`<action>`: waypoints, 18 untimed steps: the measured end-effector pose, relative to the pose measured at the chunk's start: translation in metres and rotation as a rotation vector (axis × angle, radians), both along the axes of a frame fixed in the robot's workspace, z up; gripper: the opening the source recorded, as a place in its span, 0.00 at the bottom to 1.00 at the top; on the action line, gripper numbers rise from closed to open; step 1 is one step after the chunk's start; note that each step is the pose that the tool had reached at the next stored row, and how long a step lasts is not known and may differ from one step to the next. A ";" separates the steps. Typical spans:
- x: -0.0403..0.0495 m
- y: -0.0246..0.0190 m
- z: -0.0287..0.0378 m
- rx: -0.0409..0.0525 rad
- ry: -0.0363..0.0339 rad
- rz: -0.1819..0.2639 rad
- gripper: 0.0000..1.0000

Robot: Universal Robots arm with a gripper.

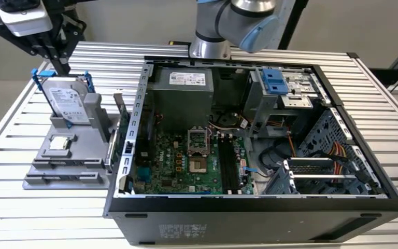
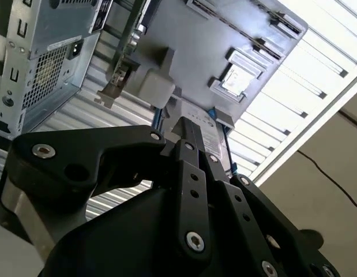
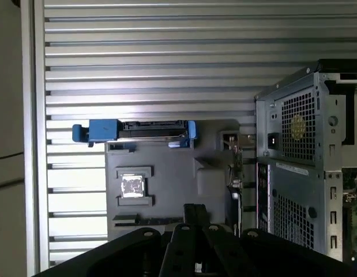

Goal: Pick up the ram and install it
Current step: 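Reach for the ram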

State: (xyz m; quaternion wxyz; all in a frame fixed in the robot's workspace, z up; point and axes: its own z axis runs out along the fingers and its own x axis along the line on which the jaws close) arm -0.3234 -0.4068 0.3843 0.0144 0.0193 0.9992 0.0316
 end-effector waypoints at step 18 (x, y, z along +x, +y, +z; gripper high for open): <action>-0.0320 0.0000 -0.0007 0.0000 0.0031 0.003 0.00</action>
